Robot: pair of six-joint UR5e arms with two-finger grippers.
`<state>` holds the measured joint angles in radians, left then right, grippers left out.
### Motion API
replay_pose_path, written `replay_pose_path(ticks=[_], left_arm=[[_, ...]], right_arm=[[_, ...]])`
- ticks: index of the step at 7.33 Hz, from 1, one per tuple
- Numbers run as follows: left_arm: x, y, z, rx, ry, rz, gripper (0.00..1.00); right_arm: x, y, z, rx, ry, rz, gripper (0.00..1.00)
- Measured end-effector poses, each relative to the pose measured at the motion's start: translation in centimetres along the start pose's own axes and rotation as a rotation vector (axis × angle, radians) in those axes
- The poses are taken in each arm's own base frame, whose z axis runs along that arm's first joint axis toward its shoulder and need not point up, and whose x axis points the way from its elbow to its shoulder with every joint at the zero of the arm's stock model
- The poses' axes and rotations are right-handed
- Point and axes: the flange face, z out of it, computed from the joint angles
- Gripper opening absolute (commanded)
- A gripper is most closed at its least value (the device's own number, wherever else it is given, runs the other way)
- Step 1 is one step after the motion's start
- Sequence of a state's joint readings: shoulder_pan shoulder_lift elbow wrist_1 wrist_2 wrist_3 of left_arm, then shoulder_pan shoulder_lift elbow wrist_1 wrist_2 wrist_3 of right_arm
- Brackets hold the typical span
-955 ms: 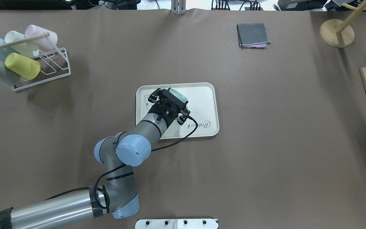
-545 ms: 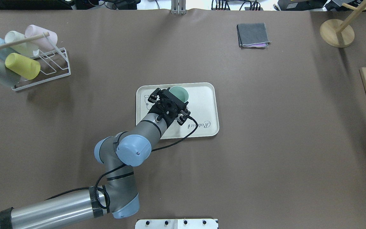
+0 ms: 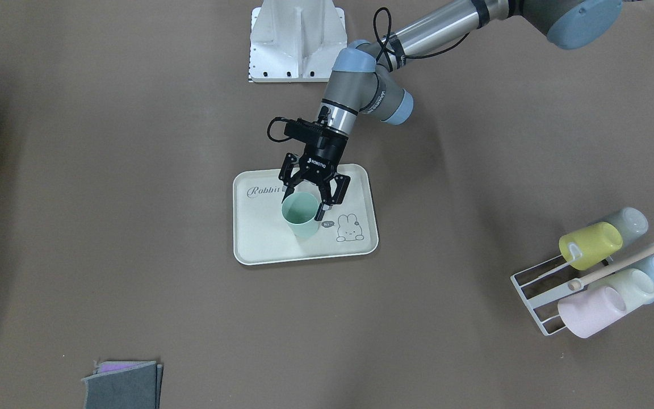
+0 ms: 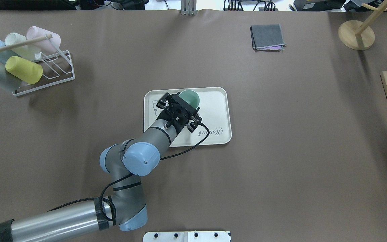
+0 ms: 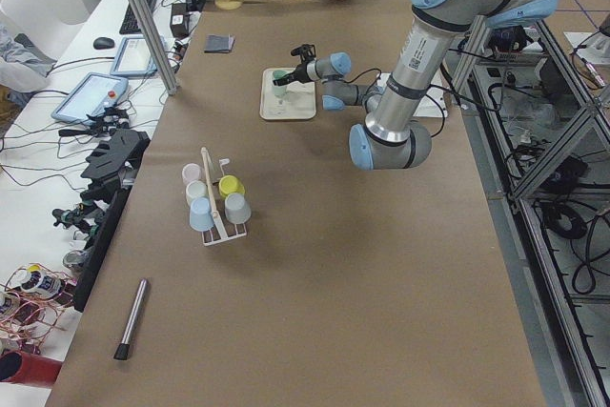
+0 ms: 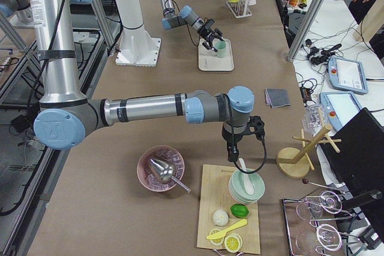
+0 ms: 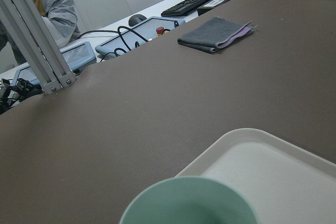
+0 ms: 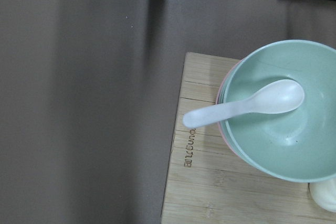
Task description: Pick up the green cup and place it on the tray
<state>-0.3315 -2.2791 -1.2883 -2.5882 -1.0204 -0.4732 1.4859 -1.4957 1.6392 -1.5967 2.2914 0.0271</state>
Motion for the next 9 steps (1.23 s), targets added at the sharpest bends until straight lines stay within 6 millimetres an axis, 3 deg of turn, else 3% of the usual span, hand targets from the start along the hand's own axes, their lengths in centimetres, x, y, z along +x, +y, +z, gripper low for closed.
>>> replay_pose_path(ticks=[5, 7, 9], left_arm=[[-1.1, -1.6, -1.1, 0.025, 0.004, -0.003, 0.97], [-2.9, -3.2, -2.5, 0.032, 0.001, -0.010, 0.97], [-6.3, -5.5, -3.6, 0.015, 0.002, -0.019, 0.97]], right_arm=[[0.2, 0.2, 0.2, -0.002, 0.010, 0.002, 1.00], [0.1, 0.3, -0.3, 0.015, 0.039, -0.006, 1.00], [0.2, 0.8, -0.4, 0.023, 0.050, -0.007, 1.00]])
